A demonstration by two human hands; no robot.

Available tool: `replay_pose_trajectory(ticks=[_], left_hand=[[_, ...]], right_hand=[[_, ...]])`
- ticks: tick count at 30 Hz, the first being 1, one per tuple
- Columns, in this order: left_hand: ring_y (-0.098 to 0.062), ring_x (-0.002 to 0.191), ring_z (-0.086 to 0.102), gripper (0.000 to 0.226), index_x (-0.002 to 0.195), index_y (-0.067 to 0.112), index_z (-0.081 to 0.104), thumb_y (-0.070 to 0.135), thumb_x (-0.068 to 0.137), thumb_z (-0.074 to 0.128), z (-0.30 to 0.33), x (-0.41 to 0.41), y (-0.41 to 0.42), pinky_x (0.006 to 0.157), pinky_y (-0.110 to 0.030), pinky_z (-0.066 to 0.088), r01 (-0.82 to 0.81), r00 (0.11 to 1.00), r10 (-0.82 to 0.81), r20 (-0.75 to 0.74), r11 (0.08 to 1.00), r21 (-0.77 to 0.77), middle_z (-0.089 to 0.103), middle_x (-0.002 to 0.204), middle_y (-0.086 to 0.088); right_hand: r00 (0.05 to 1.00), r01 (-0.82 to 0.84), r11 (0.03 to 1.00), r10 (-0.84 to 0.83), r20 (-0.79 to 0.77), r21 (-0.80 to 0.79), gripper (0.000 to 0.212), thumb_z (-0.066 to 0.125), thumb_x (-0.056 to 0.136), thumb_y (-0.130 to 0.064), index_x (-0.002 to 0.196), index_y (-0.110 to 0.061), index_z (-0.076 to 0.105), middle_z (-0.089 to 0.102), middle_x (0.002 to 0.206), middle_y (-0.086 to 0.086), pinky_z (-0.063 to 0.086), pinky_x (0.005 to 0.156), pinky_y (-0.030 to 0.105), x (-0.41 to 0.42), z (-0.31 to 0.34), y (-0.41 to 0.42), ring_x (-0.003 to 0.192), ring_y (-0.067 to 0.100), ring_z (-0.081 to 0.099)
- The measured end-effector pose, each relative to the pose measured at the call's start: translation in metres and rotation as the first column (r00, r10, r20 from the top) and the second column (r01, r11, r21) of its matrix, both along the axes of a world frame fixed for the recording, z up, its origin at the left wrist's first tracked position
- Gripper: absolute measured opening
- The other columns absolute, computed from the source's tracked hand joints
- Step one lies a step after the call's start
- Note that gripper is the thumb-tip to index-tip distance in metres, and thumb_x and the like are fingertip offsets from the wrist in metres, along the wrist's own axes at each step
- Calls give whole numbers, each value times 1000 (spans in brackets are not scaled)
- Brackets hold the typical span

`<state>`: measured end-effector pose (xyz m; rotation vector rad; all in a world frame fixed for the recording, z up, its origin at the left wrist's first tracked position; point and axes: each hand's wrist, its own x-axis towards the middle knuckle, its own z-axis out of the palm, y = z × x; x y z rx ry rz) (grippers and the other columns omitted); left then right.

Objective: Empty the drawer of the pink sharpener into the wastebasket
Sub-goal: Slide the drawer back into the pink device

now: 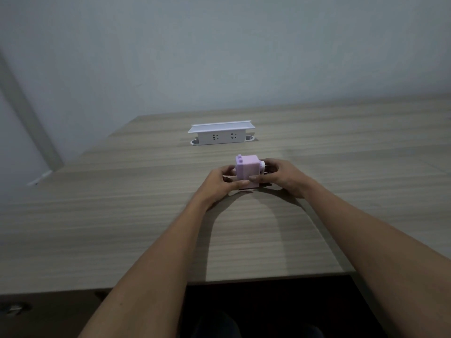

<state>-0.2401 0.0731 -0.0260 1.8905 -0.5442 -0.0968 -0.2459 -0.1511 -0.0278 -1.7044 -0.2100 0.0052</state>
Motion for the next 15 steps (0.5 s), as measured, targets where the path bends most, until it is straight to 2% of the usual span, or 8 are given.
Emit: replay_pose_trajectory(ticks=[4,7,9,11,15], left_hand=[[-13,96,72,47,135,18,63,25,90,73,2,2,-4,77,-17,56,0,998,-1,61,1000,8,72,118,2],[-13,77,66,43,134,18,63,22,92,70,5,8,-11,62,-15,51,-13,999,13,42,1000,7,73,104,4],[-13,69,61,41,132,19,65,23,91,70,6,18,-18,59,-22,47,-27,999,28,38,1000,-16,74,96,0],[-17,74,63,38,129,19,67,22,91,70,10,31,-25,64,-30,49,-46,998,47,46,999,-27,75,99,-5],[-23,102,69,42,133,10,64,19,92,69,27,72,-38,85,-29,56,-59,991,54,123,997,41,72,119,-5]], right_hand=[[999,10,998,-7,50,-67,56,87,72,-5,124,-5,67,76,111,12,59,81,28,3,-2,-4,100,21,73],[998,17,997,-12,60,-80,54,87,72,-7,123,-6,68,76,109,11,59,78,26,10,3,-9,99,22,74],[997,23,996,-16,81,-90,53,86,73,-7,123,-5,68,76,110,11,59,78,26,20,7,-14,99,21,74],[993,57,994,-45,113,-97,55,87,72,-8,122,-4,68,75,111,11,59,85,29,34,9,-18,101,21,72],[986,104,993,-97,136,-48,56,87,71,-6,122,0,65,73,114,13,57,90,29,74,15,-25,107,23,70]])
